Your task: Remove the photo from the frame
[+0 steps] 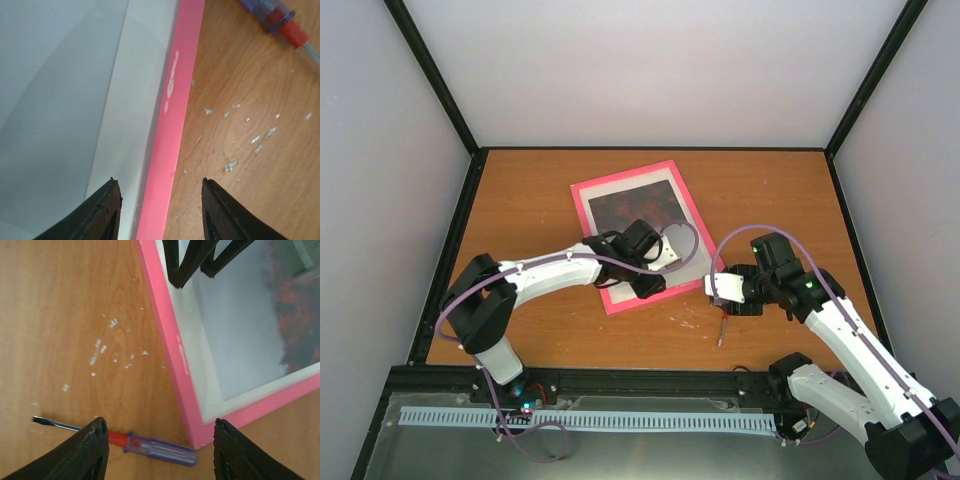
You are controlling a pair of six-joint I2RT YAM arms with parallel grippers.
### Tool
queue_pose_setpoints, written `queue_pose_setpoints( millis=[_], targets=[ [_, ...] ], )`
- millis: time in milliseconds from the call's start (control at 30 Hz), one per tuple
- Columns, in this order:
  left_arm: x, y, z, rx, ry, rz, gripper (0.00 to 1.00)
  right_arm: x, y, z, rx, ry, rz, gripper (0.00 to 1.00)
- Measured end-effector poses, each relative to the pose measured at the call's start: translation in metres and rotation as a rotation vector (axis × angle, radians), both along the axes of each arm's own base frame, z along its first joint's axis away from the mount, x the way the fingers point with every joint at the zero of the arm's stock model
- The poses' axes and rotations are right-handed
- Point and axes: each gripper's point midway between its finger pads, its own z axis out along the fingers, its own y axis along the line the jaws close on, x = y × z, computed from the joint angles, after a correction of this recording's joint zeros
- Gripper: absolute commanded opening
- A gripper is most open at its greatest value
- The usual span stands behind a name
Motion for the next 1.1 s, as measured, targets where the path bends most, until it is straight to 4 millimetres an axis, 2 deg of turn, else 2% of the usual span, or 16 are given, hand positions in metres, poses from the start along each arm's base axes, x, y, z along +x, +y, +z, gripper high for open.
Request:
queue_pose_setpoints(
  millis=[67, 200, 767, 900, 1100],
  targets=[
    [0.000, 0.001, -0.014, 0.028, 0.020, -0.003, 0.50, -0.006, 0.002, -0.001, 0.018, 0.075, -0.024, 0.57],
    [0.000, 0.003, -0.033, 0.071, 0.040, -0.008, 0.49, -0.011, 0.007, 0.002, 0.062, 0.164, -0.072, 0.58],
    [-0.002, 0.010, -0.072, 0.149, 0.032, -0.037, 0.39, -0.015, 0.014, -0.002, 0.107, 0.276, -0.121, 0.59],
    [-0.004, 0.006, -0.075, 0.155, 0.017, -0.050, 0.30, -0.016, 0.013, -0.003, 0.105, 0.284, -0.121, 0.59],
    [-0.007, 0.000, -0.076, 0.153, -0.016, -0.093, 0.06, -0.017, 0.012, -0.003, 0.102, 0.284, -0.122, 0.59]
  ],
)
